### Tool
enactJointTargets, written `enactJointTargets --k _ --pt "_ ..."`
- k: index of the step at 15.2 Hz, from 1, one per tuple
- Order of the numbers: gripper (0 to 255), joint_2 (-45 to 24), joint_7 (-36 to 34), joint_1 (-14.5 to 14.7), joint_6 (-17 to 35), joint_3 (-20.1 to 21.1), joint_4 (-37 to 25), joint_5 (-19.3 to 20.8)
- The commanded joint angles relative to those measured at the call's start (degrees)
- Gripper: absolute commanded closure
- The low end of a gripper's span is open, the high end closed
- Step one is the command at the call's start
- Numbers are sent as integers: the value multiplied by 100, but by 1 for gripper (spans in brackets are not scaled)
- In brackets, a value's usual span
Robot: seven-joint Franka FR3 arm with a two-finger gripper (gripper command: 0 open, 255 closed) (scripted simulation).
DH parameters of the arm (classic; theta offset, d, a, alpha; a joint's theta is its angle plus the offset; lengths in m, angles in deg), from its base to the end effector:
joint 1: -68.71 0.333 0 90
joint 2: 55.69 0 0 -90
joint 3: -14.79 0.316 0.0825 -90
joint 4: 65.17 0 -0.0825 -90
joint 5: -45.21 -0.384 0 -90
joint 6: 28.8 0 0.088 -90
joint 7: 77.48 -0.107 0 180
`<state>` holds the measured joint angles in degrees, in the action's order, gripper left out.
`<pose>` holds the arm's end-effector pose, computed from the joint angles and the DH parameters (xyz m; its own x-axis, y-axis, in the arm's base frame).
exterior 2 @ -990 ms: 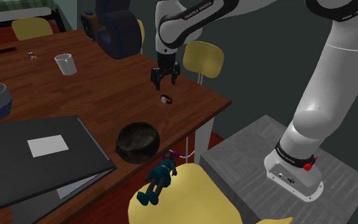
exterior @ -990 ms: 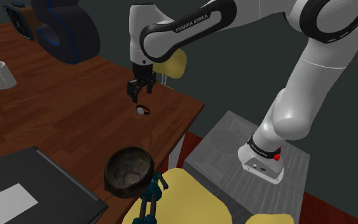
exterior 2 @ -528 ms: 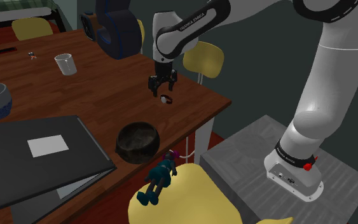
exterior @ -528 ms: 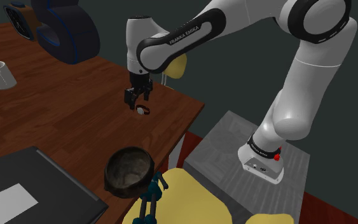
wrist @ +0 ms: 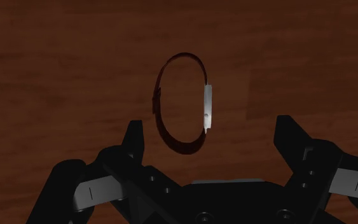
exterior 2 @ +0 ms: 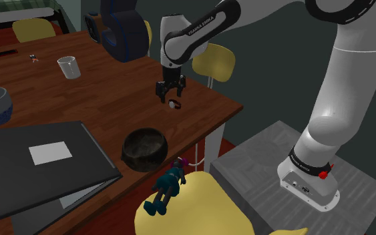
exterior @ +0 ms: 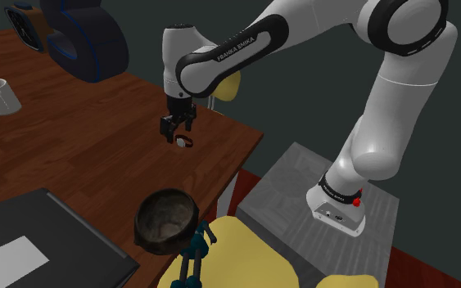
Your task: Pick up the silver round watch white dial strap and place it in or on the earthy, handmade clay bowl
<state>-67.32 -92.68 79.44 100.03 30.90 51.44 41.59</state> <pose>0.5241 0.2625 0.3516 0.9873 0.1580 -0.0134 0.1557 -0.9821 -0.1058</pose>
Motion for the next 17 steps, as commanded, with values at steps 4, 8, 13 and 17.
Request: enactJointTargets --k 4,8,13,17 --pt "255 0 0 0 0 0 0 0" --pt "255 0 0 0 0 0 0 0" --pt "255 82 3 -7 -138 5 -59 -20" --pt "255 230 6 -20 -419 12 -196 -55"
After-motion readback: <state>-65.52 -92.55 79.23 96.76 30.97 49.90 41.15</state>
